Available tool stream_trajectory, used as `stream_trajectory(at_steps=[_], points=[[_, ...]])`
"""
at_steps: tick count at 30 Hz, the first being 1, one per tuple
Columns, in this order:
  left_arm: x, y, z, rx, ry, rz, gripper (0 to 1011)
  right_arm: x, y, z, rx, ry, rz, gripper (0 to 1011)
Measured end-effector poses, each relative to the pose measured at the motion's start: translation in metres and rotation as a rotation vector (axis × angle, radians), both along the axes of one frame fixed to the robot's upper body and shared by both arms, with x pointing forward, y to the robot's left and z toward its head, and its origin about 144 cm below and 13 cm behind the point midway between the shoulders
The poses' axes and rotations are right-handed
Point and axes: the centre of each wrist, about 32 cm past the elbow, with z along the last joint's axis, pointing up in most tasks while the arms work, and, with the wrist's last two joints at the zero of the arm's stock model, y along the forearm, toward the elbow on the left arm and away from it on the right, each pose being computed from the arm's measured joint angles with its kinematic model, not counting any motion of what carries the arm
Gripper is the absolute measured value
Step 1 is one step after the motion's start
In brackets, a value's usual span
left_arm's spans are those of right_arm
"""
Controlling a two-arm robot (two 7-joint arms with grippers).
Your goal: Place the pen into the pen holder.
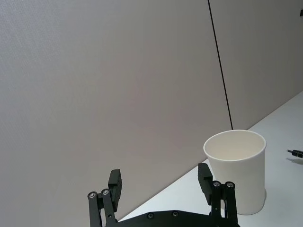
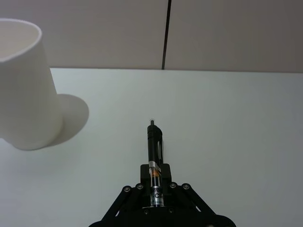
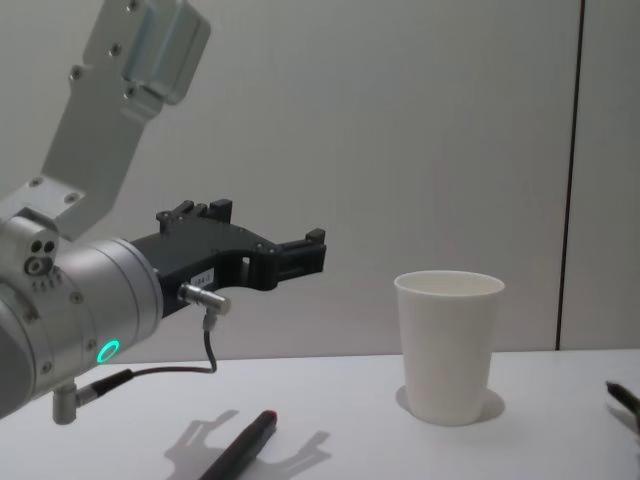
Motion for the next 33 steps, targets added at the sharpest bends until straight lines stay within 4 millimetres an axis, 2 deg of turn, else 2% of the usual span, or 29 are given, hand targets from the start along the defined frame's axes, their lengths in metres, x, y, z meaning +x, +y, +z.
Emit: stream_trajectory(at_steps=[24, 33], points=[[0.000, 0.000, 0.000, 0.000, 0.000, 0.000, 1001, 0.003, -0.002, 0.011, 0.028, -0.314, 0.076, 119], [0.000, 0.000, 0.000, 0.000, 0.000, 0.000, 1001, 0.014, 0.000, 0.018, 0.036, -0.470, 0.131, 119]])
